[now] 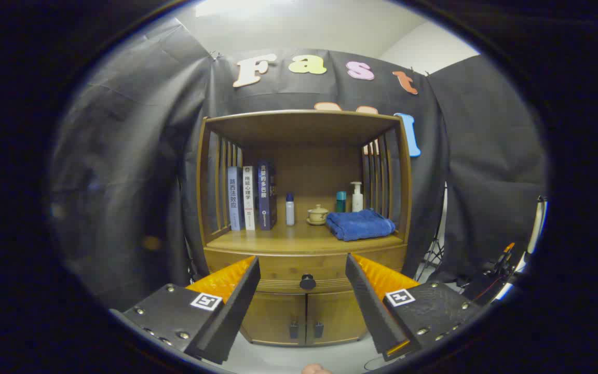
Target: Pull open the drawer, take out the items inside it, and place them on the countertop above the cabinet.
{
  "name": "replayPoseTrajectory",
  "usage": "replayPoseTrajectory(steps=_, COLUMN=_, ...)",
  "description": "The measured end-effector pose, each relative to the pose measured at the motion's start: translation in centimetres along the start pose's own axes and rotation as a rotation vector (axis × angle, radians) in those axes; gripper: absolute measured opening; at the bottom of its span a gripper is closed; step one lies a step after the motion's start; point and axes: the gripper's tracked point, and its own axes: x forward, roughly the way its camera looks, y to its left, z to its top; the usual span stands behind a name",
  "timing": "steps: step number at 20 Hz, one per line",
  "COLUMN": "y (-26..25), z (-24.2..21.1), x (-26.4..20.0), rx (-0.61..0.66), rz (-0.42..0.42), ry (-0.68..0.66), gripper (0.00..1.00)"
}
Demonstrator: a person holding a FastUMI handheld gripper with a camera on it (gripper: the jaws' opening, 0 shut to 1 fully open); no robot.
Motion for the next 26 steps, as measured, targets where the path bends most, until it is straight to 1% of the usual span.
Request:
replayPoseTrajectory(steps=11, y=-0.7, z=-1.9, x=0.8, rx=0.026, rz=-0.009, ry=0.032, gripper=0.99)
replayPoseTrajectory(steps=16, y=-0.9, z=-1.9, x=1.4, rx=0.016, rz=-0.018, ry=0.02, gripper=0.99)
replayPoseTrajectory(steps=20, y=-1.2, z=-2.7, x=3.3, rx=-0.009, rz=-0.02, ry=0.016, gripper=0.99)
replayPoseTrajectory(steps=22, y=-1.2, z=-3.6, x=4.6, rx=-0.009, rz=-0.002, ry=0.014, gripper=0.99)
replayPoseTrajectory(steps=24, y=-1.4, z=-5.0, x=6.1, rx=-0.01, rz=0.007, ry=0.027, gripper=0.99)
replayPoseTrajectory(steps=26, y=-1.8, z=-7.3, x=7.6, rx=-0.017, rz=0.0, ry=0.066, gripper=0.99)
